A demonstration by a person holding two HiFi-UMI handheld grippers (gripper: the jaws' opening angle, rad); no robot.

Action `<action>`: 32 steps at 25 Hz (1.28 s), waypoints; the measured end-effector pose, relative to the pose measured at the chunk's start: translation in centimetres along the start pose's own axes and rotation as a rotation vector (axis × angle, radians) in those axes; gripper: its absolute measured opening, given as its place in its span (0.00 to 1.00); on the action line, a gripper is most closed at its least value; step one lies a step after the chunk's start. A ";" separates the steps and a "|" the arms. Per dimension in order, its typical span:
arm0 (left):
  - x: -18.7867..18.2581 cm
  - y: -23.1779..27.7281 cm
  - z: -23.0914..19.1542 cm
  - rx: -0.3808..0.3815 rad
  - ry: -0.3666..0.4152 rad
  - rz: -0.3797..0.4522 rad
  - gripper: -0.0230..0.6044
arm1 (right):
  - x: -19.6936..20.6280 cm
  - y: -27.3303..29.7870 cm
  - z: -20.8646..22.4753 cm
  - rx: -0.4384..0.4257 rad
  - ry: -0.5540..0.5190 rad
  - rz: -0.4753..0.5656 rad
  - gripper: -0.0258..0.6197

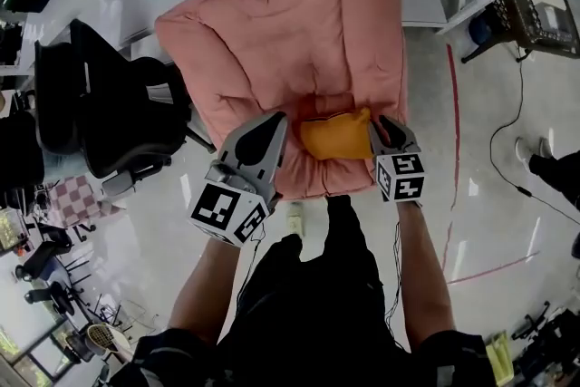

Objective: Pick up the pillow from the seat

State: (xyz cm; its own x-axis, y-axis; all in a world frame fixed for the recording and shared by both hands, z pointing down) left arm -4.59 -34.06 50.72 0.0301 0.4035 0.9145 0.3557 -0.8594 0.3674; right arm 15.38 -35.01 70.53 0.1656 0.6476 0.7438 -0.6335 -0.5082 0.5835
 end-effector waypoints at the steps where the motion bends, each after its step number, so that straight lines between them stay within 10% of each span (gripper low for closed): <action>1: 0.3 0.5 -0.1 -0.001 -0.002 -0.006 0.04 | 0.5 0.9 0.5 -0.006 0.000 -0.015 0.19; 19: 6.6 6.4 -1.1 -0.006 -0.043 -0.122 0.04 | 8.9 10.6 4.9 -0.091 0.047 -0.221 0.33; 32: 6.8 3.9 -2.4 -0.028 -0.040 -0.119 0.04 | 9.6 10.8 3.4 -0.036 -0.044 -0.274 0.09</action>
State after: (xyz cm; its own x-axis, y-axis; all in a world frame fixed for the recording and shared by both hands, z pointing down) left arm -5.28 -35.48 58.76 0.0272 0.5147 0.8569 0.3324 -0.8131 0.4779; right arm 12.67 -36.21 85.03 0.3662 0.7325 0.5738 -0.5873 -0.2964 0.7532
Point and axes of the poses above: the fingertips, and each gripper's own axes: y forward along the fingers, z to its right, x out of its underside, the point moved 3 cm from there along -y, backward along the fingers, and after that the axes turned 10 degrees about -x, right-handed, at the moved point
